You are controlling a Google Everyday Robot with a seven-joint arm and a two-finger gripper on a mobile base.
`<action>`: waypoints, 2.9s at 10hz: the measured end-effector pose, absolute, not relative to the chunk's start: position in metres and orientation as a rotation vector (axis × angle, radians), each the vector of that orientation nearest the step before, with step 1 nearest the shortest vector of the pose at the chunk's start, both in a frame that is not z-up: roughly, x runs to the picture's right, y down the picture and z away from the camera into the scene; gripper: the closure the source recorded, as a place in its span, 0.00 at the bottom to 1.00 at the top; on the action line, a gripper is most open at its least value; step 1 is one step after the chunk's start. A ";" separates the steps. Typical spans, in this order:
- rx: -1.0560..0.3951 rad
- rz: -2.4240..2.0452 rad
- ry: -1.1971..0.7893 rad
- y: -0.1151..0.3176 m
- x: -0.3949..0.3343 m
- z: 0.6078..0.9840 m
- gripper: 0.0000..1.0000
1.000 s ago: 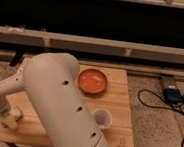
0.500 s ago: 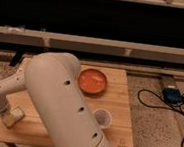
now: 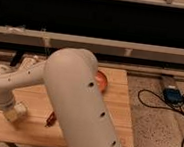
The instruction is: Place the white sponge in the ceramic cup
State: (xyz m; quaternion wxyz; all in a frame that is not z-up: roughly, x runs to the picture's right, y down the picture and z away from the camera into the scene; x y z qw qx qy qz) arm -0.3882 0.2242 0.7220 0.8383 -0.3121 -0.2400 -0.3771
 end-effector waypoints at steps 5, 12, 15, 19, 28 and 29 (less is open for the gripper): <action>-0.643 -0.699 -0.553 0.118 -0.316 0.662 1.00; -0.650 -0.378 -0.626 0.044 -0.151 0.671 1.00; -0.669 -0.266 -0.623 0.057 -0.098 0.675 1.00; -0.691 -0.147 -0.610 0.080 -0.037 0.677 1.00; -0.718 0.009 -0.605 0.125 0.038 0.667 1.00; -0.717 0.011 -0.609 0.129 0.041 0.661 1.00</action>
